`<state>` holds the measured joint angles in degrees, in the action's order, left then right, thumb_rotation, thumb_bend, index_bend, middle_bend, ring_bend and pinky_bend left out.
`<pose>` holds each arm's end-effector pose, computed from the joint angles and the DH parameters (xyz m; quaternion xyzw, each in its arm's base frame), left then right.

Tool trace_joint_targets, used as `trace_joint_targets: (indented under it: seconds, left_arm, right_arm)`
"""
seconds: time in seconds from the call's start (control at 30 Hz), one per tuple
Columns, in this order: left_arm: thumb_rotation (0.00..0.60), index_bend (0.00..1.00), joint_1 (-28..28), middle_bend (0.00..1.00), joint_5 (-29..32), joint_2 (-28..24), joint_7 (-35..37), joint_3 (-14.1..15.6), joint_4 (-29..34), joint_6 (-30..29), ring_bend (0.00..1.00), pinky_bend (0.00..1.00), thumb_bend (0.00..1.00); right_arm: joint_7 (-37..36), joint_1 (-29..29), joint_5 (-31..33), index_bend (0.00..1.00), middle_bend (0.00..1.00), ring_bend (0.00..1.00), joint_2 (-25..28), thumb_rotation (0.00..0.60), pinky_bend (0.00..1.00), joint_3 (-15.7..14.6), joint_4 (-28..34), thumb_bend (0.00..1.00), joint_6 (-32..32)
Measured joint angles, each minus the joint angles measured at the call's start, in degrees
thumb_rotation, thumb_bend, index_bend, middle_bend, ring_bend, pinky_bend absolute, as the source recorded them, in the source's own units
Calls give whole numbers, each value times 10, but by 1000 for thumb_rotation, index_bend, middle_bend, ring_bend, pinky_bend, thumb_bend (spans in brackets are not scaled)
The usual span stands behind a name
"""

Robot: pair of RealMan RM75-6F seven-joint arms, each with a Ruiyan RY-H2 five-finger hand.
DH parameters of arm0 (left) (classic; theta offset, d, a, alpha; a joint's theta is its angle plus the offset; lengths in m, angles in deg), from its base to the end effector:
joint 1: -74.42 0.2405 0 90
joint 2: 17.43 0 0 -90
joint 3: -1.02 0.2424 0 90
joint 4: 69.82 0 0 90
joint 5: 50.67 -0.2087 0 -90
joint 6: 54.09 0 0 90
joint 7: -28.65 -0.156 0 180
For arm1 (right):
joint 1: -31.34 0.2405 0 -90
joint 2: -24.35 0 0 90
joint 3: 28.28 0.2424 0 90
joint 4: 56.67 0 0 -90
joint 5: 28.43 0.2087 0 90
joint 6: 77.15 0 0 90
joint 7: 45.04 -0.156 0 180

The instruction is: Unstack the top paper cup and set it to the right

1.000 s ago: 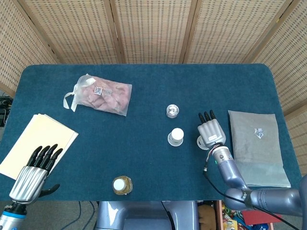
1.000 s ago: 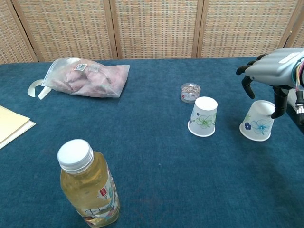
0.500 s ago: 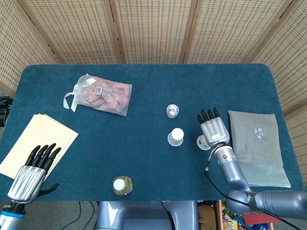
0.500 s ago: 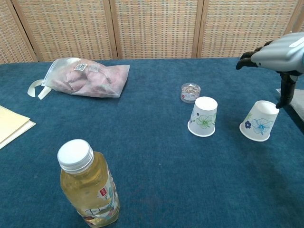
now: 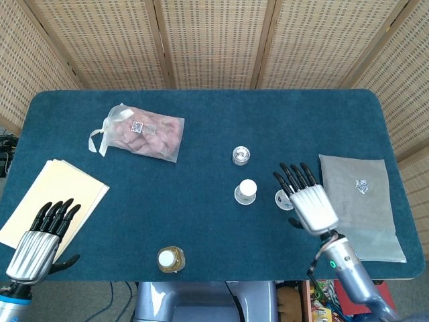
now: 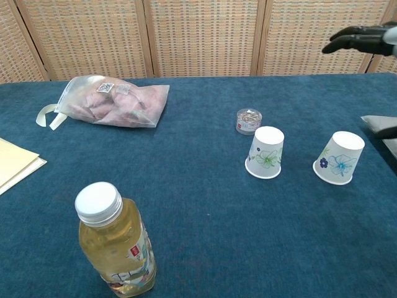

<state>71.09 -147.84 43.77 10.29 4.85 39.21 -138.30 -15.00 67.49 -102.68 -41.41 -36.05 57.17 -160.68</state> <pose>-0.2276 0.1534 0.1242 -0.6821 -0.3518 -0.3668 0.5257 -0.1504 -0.2554 0.0975 0.7346 -0.2718 0.3750 0.4959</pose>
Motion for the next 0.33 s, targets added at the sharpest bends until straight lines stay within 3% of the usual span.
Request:
trace_joint_targets:
  seconds: [0.13, 0.33]
  left_arm:
    - [600, 0, 0, 0, 0, 2, 0, 0, -3, 0, 0, 0, 160]
    - [600, 0, 1, 0, 0, 3, 3, -1, -7, -4, 0, 0, 160]
  right_arm:
    - [-100, -92, -108, 0, 0, 0, -12, 600, 0, -41, -45, 271, -70]
    - [-148, -173, -177, 0, 0, 0, -42, 600, 0, -62, -118, 271, -118]
